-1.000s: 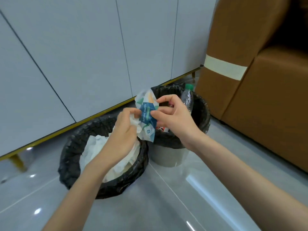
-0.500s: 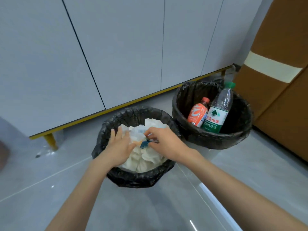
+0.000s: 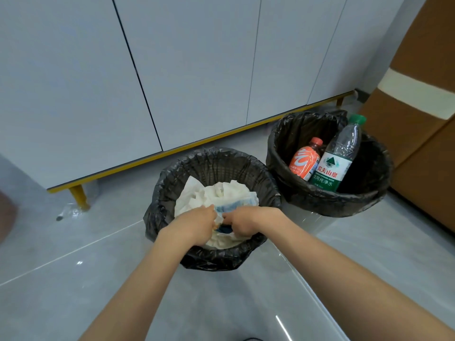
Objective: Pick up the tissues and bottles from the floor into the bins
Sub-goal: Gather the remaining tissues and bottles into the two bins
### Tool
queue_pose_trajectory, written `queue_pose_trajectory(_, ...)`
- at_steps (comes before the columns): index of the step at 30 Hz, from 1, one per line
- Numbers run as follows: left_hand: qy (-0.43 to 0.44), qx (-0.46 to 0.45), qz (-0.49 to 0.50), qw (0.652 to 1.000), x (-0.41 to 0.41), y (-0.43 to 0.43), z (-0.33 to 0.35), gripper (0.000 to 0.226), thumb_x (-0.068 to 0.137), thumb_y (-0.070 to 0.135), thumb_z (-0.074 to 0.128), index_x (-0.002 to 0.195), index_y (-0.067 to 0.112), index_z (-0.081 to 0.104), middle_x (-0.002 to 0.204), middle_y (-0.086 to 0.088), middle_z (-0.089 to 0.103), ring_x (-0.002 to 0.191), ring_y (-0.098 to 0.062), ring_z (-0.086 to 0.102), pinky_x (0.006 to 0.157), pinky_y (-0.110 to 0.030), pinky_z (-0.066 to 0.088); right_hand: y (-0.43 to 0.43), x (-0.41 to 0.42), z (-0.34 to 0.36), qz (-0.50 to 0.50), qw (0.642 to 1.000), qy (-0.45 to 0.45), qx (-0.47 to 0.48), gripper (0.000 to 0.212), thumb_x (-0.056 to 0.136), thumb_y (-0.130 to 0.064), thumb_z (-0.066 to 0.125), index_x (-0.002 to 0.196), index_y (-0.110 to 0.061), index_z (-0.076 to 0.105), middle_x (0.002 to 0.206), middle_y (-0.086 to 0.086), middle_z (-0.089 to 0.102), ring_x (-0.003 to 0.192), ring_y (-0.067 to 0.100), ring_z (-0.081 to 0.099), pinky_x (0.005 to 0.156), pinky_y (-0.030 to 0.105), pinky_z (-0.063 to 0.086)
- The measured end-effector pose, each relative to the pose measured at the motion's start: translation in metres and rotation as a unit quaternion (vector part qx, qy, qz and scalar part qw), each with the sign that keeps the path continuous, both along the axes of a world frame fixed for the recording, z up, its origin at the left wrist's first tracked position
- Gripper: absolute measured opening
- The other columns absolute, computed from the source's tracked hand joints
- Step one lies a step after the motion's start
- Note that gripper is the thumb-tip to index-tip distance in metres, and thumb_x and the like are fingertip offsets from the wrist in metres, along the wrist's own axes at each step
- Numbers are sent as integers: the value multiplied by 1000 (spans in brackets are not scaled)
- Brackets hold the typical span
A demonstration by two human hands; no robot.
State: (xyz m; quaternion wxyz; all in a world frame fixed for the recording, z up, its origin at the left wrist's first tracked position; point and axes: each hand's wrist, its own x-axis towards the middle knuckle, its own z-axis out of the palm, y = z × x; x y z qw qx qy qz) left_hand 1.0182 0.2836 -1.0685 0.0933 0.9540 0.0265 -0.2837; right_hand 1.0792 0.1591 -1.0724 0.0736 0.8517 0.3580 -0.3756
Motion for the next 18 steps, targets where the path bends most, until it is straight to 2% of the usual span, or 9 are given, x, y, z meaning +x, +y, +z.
queue_pose_trajectory(3,63,31,-15,997,7,-6,-8,46,95,6,40,141,5,33,143,-10,41,118,-25,50,91,-29,41,2,1,-5,2,999,12,-31,51,98,-13,38,148,-21,31,146,6,41,129,27,42,105,36,36)
queue_pose_trajectory(5,99,43,-8,994,8,-9,-10,54,96,7,39,147,5,21,147,-12,36,124,-27,46,95,-31,39,4,3,-9,-7,999,19,-42,52,98,-16,39,149,-23,30,149,5,36,132,27,38,106,36,35)
queue_pose_trajectory(8,149,53,7,987,6,-7,-16,67,96,10,37,151,11,-2,156,-12,18,136,-30,33,108,-36,34,7,4,-14,-13,998,30,-59,52,97,-16,39,148,-25,31,148,4,38,131,27,39,104,35,36)
queue_pose_trajectory(11,179,57,13,982,4,-6,-20,69,96,13,36,151,13,-6,157,-12,15,141,-31,25,112,-40,28,11,4,-13,-9,997,46,-68,52,97,-12,36,148,-24,32,146,7,40,129,27,40,100,34,35)
queue_pose_trajectory(14,153,50,13,987,5,-10,-15,64,96,10,35,151,11,3,152,-13,27,135,-30,35,107,-36,34,12,5,-14,-20,997,42,-61,52,95,-11,38,146,-23,37,139,7,45,123,27,44,95,33,37)
queue_pose_trajectory(16,114,42,0,993,3,-12,-12,54,95,7,37,147,10,23,140,-13,43,124,-29,46,98,-35,40,10,5,-17,-42,997,40,-44,50,94,-12,41,143,-22,41,136,5,48,120,26,47,94,33,39)
queue_pose_trajectory(18,68,54,-2,996,2,-11,-9,40,95,8,39,134,10,43,128,-11,53,115,-26,51,90,-33,43,7,5,-16,-58,998,32,-11,44,93,-12,43,136,-19,49,131,5,54,113,24,51,93,33,43)
